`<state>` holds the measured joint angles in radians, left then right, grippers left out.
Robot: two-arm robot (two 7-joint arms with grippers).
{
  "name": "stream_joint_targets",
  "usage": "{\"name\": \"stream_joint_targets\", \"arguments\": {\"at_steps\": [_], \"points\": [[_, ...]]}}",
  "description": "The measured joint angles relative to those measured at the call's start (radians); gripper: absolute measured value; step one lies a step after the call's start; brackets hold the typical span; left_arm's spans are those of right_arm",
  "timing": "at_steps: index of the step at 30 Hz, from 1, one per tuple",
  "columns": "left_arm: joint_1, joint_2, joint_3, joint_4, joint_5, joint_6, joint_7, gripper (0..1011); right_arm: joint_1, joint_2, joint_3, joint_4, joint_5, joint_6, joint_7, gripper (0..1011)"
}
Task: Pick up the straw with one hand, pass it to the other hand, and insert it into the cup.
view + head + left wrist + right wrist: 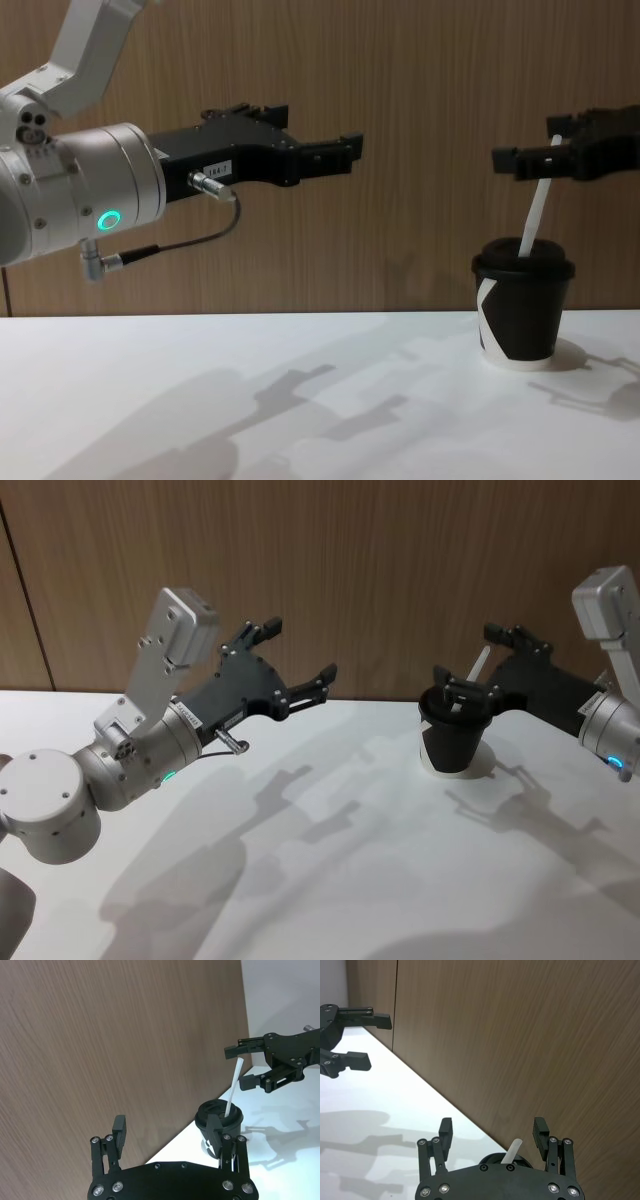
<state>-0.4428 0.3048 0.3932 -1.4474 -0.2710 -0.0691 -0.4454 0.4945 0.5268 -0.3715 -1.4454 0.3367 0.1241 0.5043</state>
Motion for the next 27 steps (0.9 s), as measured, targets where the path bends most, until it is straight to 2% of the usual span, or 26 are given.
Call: {"name": "stream_joint_targets", "arguments": {"at_steps": [27], "points": [[-0.007, -0.001, 0.004, 0.008, -0.003, -0.005, -0.006, 1003, 0.000, 0.000, 0.000, 0.001, 0.000, -0.003, -0.002, 1001]]}}
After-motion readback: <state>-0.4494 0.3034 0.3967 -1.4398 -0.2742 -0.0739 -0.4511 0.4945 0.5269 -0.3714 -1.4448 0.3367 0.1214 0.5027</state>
